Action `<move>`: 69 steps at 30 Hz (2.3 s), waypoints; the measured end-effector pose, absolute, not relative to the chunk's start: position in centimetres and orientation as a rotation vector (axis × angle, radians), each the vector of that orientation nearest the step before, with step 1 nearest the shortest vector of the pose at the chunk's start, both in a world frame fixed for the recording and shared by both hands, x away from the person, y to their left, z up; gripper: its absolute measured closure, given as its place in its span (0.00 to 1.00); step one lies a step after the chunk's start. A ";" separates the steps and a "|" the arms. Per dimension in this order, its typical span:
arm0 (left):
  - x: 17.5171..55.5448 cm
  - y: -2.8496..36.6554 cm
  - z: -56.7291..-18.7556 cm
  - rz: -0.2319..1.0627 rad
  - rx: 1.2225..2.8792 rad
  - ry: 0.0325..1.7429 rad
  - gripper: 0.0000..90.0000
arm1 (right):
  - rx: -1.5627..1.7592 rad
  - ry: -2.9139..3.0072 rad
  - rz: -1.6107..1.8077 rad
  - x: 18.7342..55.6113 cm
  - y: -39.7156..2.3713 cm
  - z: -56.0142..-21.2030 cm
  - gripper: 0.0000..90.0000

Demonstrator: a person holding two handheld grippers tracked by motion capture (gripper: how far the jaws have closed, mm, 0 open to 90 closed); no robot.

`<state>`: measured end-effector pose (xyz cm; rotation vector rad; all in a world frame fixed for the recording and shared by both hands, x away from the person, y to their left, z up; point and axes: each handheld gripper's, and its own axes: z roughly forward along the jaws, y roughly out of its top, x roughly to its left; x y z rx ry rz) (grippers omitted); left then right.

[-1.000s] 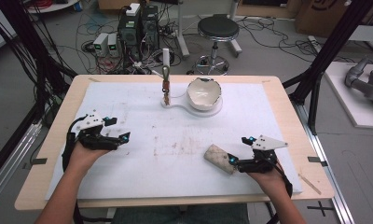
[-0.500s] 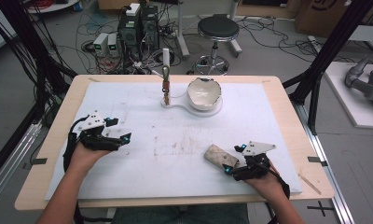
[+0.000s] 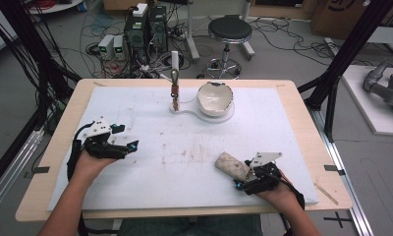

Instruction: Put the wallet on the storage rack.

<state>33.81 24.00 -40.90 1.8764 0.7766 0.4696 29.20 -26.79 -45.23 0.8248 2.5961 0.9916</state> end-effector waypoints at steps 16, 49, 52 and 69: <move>33.8 24.0 -40.9 0.479 1.875 0.780 0.19 | 0.805 2.604 0.994 29.4 -27.1 -44.4 0.39; 33.8 24.2 -41.5 0.465 1.860 0.791 0.19 | 0.755 2.399 1.102 36.6 -24.3 -36.2 0.41; 33.8 24.4 -41.5 0.469 1.858 0.792 0.19 | 0.753 2.402 1.088 37.6 -23.8 -35.4 0.41; 33.6 25.3 -41.4 0.487 1.835 0.820 0.19 | 0.802 2.381 0.960 44.0 -20.7 -33.0 0.40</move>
